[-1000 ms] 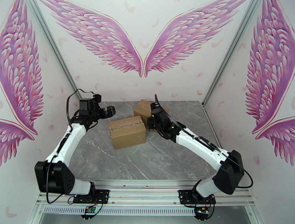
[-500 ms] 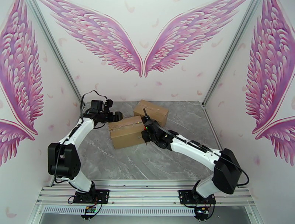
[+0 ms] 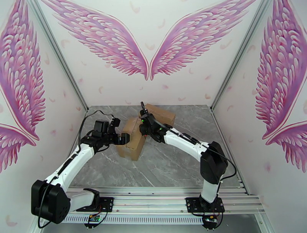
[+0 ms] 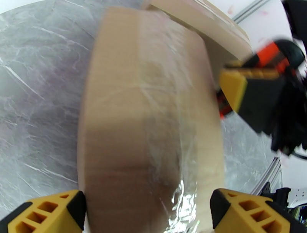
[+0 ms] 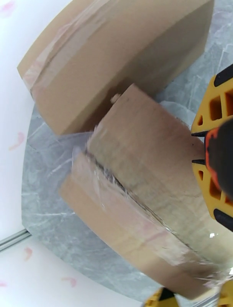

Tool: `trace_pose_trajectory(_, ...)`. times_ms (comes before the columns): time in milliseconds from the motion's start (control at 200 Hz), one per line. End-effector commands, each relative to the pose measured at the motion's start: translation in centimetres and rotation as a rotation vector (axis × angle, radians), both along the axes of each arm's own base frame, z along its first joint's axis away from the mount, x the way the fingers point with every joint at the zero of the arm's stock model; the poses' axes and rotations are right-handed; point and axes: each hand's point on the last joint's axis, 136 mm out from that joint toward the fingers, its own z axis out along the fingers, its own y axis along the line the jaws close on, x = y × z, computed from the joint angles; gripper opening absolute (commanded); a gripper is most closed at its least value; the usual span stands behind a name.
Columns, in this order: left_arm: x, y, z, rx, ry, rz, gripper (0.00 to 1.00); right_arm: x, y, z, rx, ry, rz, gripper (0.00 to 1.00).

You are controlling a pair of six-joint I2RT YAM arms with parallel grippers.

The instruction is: Unpack the express box

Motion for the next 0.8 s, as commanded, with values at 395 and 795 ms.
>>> trace_pose_trajectory(395,-3.6,-5.3,3.4,-0.020,-0.104,-0.170,0.91,0.7,0.3,6.0,0.143,-0.065,0.025,0.00)
trace_pose_trajectory(795,2.7,3.7,7.9,0.119,-0.259,0.155,0.99,-2.6,-5.6,8.2,0.113,-0.071,-0.064,0.00)
